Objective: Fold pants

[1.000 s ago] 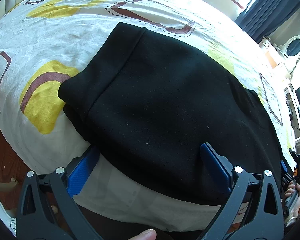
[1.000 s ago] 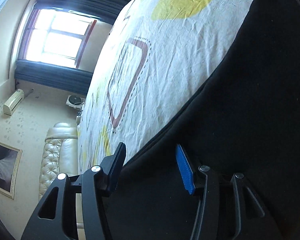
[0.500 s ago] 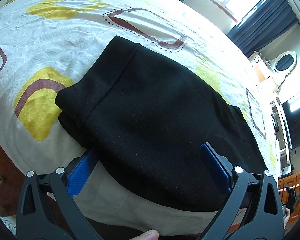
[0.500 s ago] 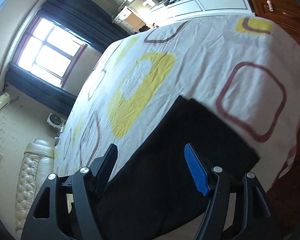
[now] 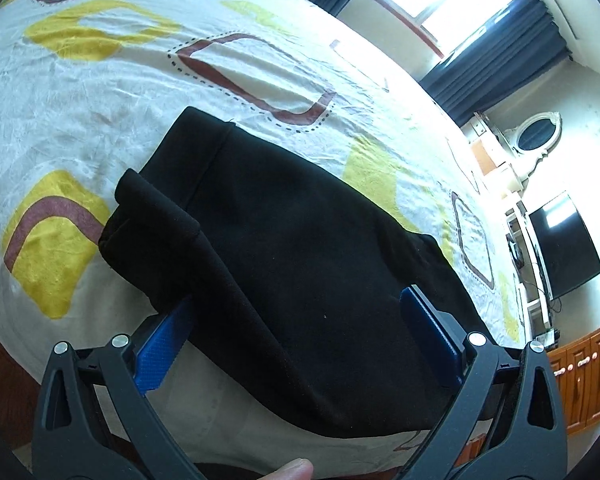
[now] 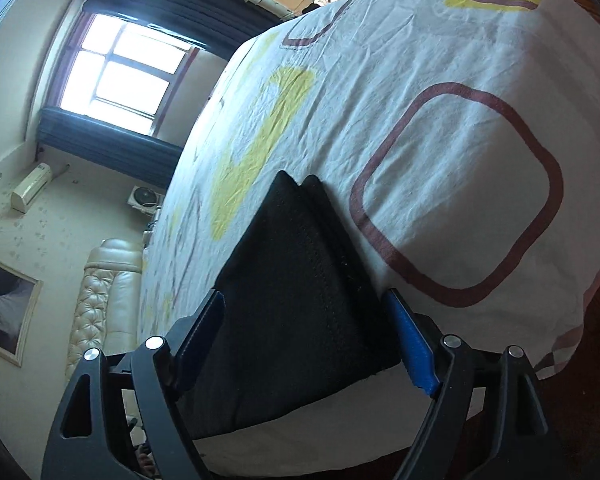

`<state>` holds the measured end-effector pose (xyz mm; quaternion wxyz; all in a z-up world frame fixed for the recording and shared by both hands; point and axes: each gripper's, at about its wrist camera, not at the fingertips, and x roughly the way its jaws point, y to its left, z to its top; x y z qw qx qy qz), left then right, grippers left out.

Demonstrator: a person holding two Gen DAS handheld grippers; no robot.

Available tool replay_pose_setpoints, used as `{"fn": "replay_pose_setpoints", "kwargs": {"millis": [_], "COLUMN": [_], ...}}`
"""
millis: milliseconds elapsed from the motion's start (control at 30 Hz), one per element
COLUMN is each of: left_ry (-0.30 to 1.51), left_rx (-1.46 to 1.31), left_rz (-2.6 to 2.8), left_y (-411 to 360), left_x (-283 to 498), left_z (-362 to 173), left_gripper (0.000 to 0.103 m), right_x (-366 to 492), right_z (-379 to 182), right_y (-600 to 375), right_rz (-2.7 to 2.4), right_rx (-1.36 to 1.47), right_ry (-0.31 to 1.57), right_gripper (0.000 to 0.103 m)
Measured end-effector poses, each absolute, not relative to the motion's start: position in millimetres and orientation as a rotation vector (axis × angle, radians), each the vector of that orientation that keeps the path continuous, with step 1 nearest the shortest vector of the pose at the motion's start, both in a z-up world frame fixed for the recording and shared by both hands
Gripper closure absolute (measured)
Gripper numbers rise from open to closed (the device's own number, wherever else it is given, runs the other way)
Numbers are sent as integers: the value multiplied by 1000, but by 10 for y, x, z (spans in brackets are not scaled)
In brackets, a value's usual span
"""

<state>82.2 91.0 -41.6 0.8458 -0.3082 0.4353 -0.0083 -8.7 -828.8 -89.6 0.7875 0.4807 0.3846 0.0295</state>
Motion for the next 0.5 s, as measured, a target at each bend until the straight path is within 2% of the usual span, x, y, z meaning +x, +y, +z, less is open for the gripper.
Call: {"fn": "replay_pose_setpoints", "kwargs": {"millis": [267, 333, 367, 400, 467, 500], "left_ry": [925, 899, 898, 904, 931, 946], "left_rx": [-494, -476, -461, -445, -425, -427], "left_rz": [-3, -20, -27, -31, -24, -16], "left_y": [637, 590, 578, 577, 605, 631], "left_x": [875, 855, 857, 865, 882, 881], "left_z": [-294, -223, -209, -214, -276, -321], "left_gripper": [3, 3, 3, 3, 3, 3], "right_x": [98, 119, 126, 103, 73, 27], "right_z": [-979, -979, -998, -1017, -1031, -1018], "right_y": [-7975, -7905, -7907, -7919, -7955, -7976], "right_rz": [105, 56, 18, -11, -44, -47], "right_rx": [1036, 1012, 1009, 1023, 1054, 1077], "right_ry": [875, 864, 870, 870, 857, 838], "right_gripper": [25, 37, 53, 64, 75, 76]}}
